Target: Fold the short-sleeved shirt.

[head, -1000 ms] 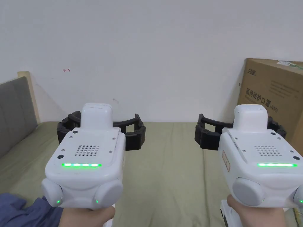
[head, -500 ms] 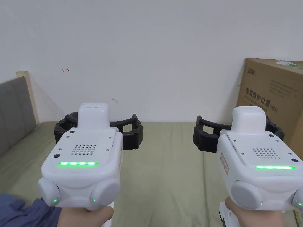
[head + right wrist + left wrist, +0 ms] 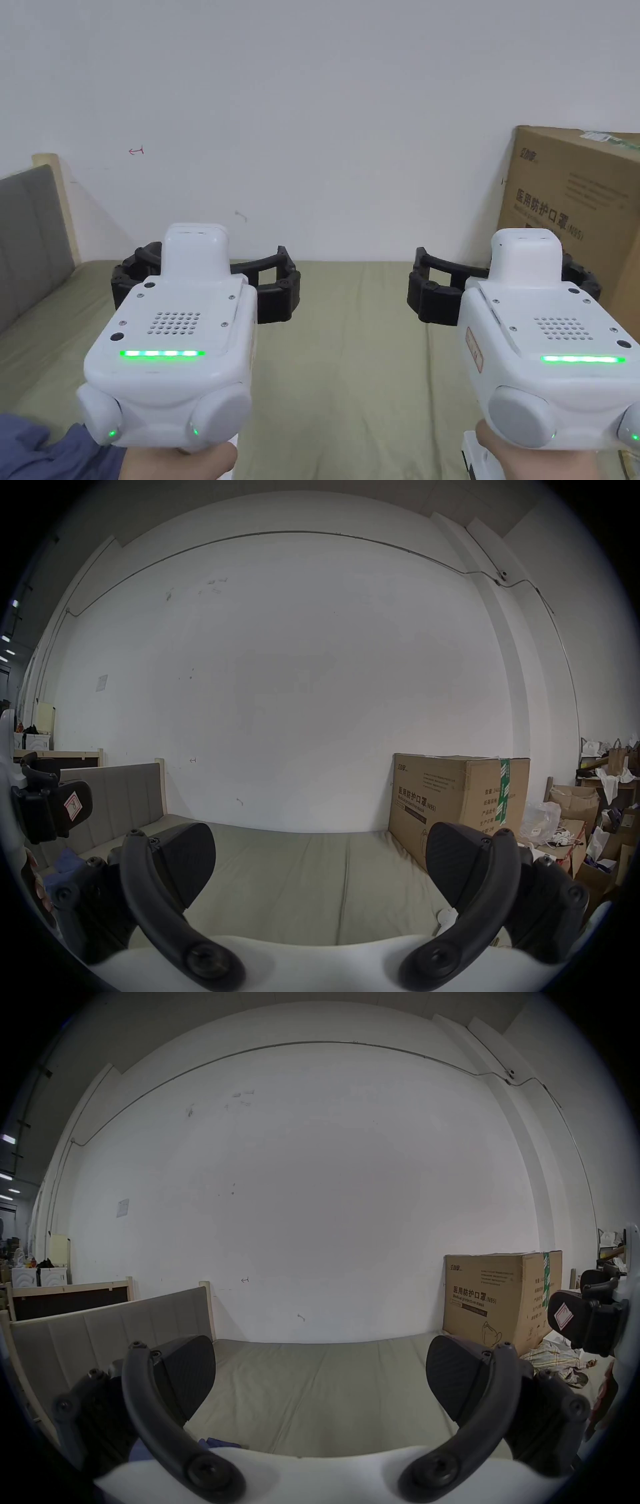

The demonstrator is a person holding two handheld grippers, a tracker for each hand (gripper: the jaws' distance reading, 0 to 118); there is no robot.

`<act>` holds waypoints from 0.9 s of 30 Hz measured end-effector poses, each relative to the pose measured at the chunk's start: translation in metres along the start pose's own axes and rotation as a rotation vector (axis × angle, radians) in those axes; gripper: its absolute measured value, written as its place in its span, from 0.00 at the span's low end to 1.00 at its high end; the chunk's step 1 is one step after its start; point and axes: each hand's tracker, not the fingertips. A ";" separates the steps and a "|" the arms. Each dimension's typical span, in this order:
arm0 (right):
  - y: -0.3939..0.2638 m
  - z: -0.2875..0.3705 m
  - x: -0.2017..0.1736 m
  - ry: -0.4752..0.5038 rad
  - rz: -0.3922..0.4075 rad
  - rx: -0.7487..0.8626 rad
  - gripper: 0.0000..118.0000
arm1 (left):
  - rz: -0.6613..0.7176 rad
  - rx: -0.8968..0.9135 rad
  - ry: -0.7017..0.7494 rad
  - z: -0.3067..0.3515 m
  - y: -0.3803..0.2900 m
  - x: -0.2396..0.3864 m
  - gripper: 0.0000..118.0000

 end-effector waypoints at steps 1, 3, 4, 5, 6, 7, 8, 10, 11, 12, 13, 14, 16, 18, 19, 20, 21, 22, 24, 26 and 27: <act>0.000 0.000 0.000 0.000 -0.003 0.000 1.00 | 0.001 0.001 -0.001 0.000 0.000 0.000 1.00; -0.001 0.000 0.001 0.000 -0.007 -0.002 1.00 | -0.001 0.002 0.002 0.000 0.000 0.000 1.00; -0.001 0.000 0.001 0.000 -0.008 -0.003 1.00 | -0.002 0.005 0.002 0.000 0.000 0.000 1.00; -0.001 0.000 0.001 0.000 -0.007 -0.003 1.00 | -0.002 0.007 0.003 0.001 0.000 0.000 1.00; -0.001 0.000 0.002 0.001 -0.005 -0.003 1.00 | -0.001 0.009 0.003 0.001 0.000 -0.001 1.00; -0.001 0.000 0.002 0.002 -0.004 -0.002 1.00 | 0.001 0.008 0.003 0.001 0.000 -0.001 1.00; -0.002 0.000 0.001 0.003 -0.001 -0.001 1.00 | 0.003 0.007 0.002 0.001 0.000 -0.001 1.00; -0.001 0.001 0.001 0.003 0.006 0.005 1.00 | 0.004 0.004 -0.001 0.001 -0.001 -0.001 1.00; -0.001 0.001 0.000 0.010 0.010 0.008 1.00 | 0.002 0.005 0.000 0.001 -0.001 -0.001 1.00; -0.001 0.001 0.000 0.014 0.016 0.008 1.00 | 0.002 0.006 0.000 0.001 -0.001 -0.001 1.00; -0.002 0.001 -0.001 0.014 0.021 0.010 1.00 | 0.001 0.007 -0.001 0.001 -0.001 -0.001 1.00; -0.003 0.002 -0.001 0.014 0.025 0.011 1.00 | 0.000 0.009 -0.003 0.001 -0.001 -0.001 1.00; -0.004 0.003 -0.001 0.016 0.019 0.016 1.00 | -0.006 0.011 -0.008 0.002 -0.002 -0.001 1.00; -0.005 0.005 0.000 0.014 0.001 0.015 0.99 | -0.042 0.011 -0.002 0.002 -0.004 0.002 0.95; -0.007 0.006 0.000 0.017 -0.010 0.030 0.87 | -0.059 0.017 0.004 0.003 -0.005 0.003 0.88; -0.009 0.008 0.000 0.012 -0.015 0.044 0.42 | -0.072 0.031 0.009 0.005 -0.006 0.005 0.60; -0.010 0.005 0.000 -0.017 -0.014 0.032 0.02 | -0.081 0.035 0.021 0.005 -0.006 0.006 0.29; -0.011 0.004 0.000 -0.075 0.002 -0.029 0.01 | -0.081 0.024 0.036 0.003 -0.006 0.007 0.01; -0.014 0.003 0.006 -0.031 -0.074 -0.014 0.00 | -0.033 -0.003 0.040 0.000 -0.008 0.001 0.00; -0.013 0.001 0.011 -0.036 -0.083 -0.046 0.00 | -0.003 -0.030 0.012 -0.004 -0.007 -0.005 0.00; -0.013 0.000 0.011 -0.044 -0.075 -0.068 0.00 | -0.021 -0.033 0.034 -0.006 -0.009 -0.005 0.00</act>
